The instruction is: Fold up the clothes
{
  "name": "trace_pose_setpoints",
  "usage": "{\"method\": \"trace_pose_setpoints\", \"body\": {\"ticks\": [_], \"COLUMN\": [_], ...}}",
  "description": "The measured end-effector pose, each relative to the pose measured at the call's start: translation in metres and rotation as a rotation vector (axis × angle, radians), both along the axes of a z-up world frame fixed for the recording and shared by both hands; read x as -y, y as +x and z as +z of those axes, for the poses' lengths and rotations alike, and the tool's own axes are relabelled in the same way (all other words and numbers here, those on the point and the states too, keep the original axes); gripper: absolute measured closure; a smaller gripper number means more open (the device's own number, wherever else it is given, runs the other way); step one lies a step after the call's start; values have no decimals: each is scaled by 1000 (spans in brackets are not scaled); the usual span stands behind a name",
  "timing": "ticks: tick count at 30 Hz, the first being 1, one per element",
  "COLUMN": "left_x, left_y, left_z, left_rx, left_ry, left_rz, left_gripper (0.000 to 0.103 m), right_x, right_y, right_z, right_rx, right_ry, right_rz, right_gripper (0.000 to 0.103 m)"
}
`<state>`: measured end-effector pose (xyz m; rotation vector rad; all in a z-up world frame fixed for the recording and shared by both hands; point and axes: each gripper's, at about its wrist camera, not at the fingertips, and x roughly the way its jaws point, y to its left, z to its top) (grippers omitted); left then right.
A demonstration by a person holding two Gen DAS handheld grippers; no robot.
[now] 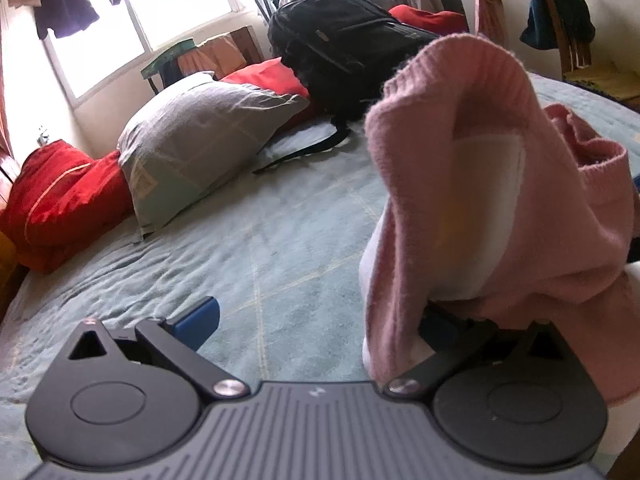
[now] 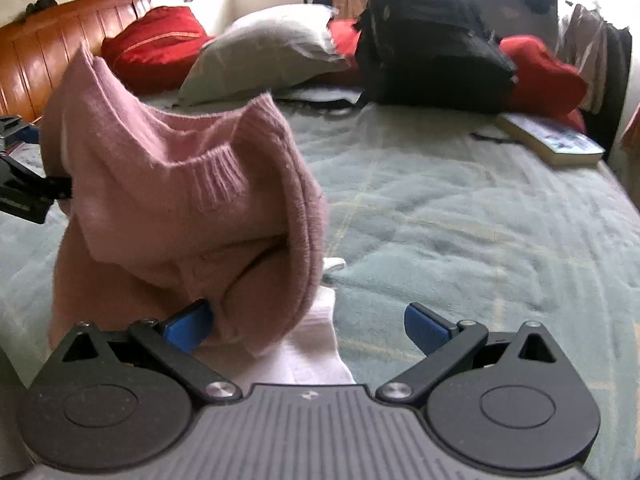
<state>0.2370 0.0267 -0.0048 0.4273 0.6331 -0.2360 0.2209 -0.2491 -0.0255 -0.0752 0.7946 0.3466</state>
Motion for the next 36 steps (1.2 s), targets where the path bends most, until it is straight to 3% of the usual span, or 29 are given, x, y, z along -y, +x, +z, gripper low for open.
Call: {"method": "trace_pose_setpoints", "body": {"ticks": [9,16,20,26,36], "left_x": [-8,-2,-4,-10,-28], "left_y": [48,95,121,127,37], "left_z": [3,-9,-15,-13,19], "left_rx": [-10,-69,-126,-186,-171], "left_ry": [-23,-39,-89,-141,-172], "left_rz": [30,25,66,79,54], "left_gripper": [0,0,0,1,1], "right_x": [-2,3,14,24,17], "right_y": [70,127,137,106,0], "right_z": [7,1,2,9,35], "right_rx": [23,1,-10,-30,-11], "right_ry": [-22,-12,20,53,78], "right_rz": [-5,-43,-77,-75,15], "right_gripper": [0,0,0,0,0]}}
